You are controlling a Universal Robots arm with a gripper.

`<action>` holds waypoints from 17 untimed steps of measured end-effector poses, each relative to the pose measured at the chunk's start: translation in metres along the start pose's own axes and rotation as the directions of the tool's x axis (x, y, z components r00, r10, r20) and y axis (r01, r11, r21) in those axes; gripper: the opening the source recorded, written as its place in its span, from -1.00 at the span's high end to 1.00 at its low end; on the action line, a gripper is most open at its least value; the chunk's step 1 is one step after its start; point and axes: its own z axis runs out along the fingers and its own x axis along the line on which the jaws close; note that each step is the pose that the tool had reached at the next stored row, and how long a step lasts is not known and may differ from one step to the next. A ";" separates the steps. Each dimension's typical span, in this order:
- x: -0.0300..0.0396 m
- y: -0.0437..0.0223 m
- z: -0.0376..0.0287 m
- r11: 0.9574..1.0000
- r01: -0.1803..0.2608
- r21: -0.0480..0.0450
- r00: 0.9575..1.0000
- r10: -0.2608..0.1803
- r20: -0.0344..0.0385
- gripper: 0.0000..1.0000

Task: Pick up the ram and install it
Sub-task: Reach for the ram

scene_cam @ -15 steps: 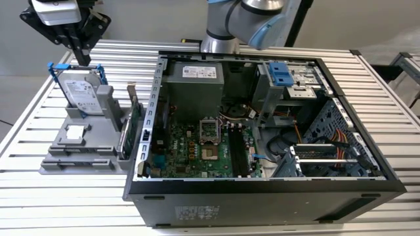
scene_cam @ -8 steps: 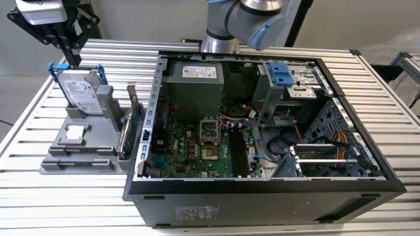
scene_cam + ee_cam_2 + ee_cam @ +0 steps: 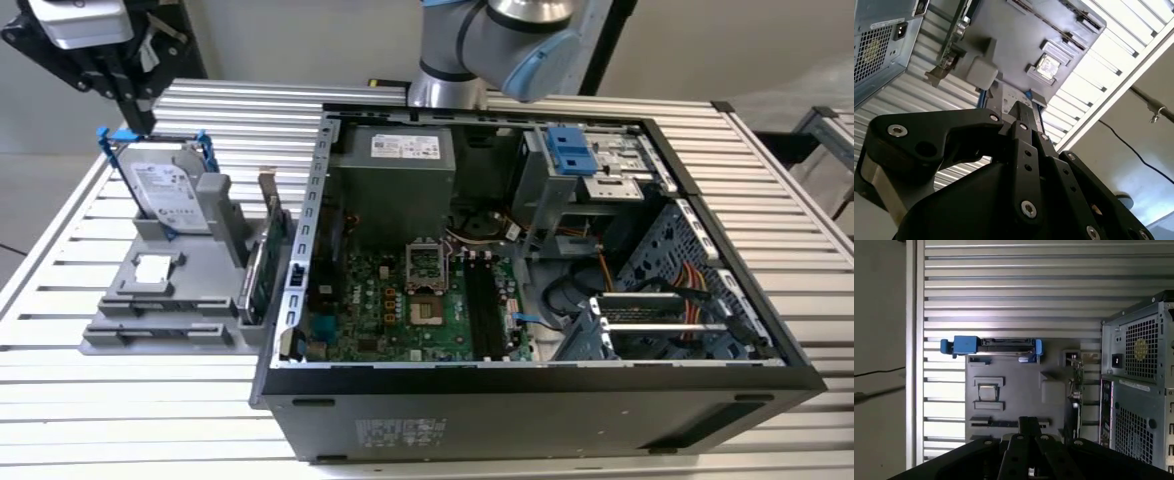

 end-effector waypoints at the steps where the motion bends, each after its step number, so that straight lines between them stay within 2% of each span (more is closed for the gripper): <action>1: 0.0005 0.0000 0.0001 1.000 0.009 0.000 1.000 -0.009 0.000 1.00; 9: 0.0044 -0.0015 0.0002 1.000 0.019 0.001 1.000 -0.019 -0.001 1.00; 14: 0.0057 -0.0122 0.0003 1.000 0.020 0.001 1.000 -0.020 -0.001 1.00; 17: 0.0079 -0.0184 0.0003 1.000 0.020 0.001 1.000 -0.020 0.003 1.00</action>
